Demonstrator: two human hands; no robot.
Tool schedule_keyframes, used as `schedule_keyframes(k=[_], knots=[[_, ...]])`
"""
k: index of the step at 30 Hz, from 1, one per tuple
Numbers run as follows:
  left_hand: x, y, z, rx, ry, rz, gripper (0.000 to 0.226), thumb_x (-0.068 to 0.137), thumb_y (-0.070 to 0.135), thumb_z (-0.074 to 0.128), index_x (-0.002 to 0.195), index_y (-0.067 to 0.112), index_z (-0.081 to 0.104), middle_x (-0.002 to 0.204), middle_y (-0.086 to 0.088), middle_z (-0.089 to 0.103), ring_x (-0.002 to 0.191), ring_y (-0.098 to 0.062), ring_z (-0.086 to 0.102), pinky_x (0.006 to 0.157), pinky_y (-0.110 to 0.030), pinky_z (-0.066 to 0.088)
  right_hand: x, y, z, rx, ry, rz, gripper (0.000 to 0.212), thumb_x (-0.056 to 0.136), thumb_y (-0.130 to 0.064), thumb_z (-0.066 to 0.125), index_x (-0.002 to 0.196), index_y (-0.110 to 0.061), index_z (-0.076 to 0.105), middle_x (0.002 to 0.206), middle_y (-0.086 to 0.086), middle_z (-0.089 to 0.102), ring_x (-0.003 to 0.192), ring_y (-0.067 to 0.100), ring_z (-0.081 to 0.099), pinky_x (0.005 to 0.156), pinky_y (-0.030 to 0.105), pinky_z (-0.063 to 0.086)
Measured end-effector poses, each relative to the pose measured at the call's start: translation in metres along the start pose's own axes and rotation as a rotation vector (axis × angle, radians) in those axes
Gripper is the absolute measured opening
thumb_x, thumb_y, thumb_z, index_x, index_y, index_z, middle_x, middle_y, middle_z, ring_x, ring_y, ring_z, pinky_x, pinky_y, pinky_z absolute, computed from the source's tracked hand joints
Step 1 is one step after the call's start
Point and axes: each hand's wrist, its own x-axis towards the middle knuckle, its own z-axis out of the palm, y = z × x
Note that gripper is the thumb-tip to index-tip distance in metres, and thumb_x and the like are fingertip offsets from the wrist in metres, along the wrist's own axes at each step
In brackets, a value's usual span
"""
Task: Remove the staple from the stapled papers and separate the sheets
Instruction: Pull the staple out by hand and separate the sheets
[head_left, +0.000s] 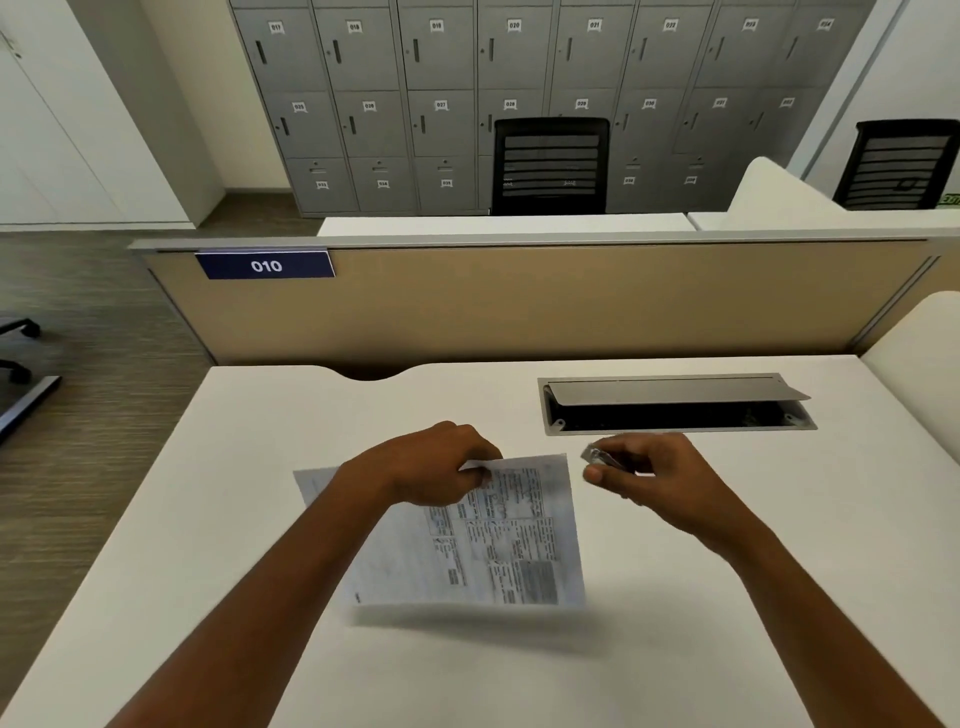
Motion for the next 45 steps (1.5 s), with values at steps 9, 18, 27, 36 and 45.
schedule_keyframes(k=[9,18,27,36,45], knots=[[-0.005,-0.018,0.003,-0.583,0.189,0.074,0.021,0.104,0.017,0.057,0.114,0.009,0.074,0.109,-0.003,0.078,0.099,-0.018,0.075,0.089,-0.04,0.062,0.005,0.057,-0.007,0.402,0.319,0.23,0.026,0.089,-0.034,0.072,0.095,-0.01,0.079,0.075,0.014,0.066,0.068,0.022,0.055,0.06,0.028,0.048],[-0.015,-0.024,0.014,-1.096,0.449,0.089,0.028,0.1,0.014,0.056,0.122,0.007,0.07,0.12,-0.009,0.075,0.11,-0.031,0.072,0.094,-0.048,0.06,0.037,0.101,-0.004,0.13,0.598,0.164,0.012,0.088,-0.023,0.075,0.1,-0.021,0.073,0.082,0.009,0.075,0.066,0.026,0.062,0.059,0.033,0.05],[-0.011,-0.022,0.035,-1.267,0.566,0.048,0.028,0.094,0.021,0.058,0.118,0.019,0.073,0.119,-0.007,0.076,0.112,-0.027,0.072,0.092,-0.039,0.061,0.056,0.155,0.021,-0.296,0.691,0.112,0.028,0.085,-0.036,0.074,0.072,-0.013,0.065,0.062,0.002,0.058,0.059,0.019,0.052,0.055,0.018,0.034],[-0.006,-0.019,0.049,-1.332,0.625,0.0,0.029,0.095,0.021,0.057,0.121,0.016,0.071,0.119,-0.007,0.076,0.114,-0.027,0.071,0.091,-0.036,0.06,0.05,0.194,0.039,-0.455,0.594,0.348,0.035,0.09,-0.041,0.069,0.082,-0.007,0.068,0.079,0.012,0.058,0.077,0.036,0.06,0.067,0.035,0.045],[-0.001,-0.017,0.056,-1.33,0.638,-0.023,0.03,0.101,0.013,0.054,0.128,0.011,0.068,0.124,-0.008,0.074,0.118,-0.026,0.069,0.1,-0.042,0.057,0.051,0.213,0.041,-0.511,0.525,0.429,0.035,0.094,-0.037,0.064,0.08,-0.005,0.066,0.078,0.007,0.05,0.07,0.028,0.047,0.067,0.031,0.037]])
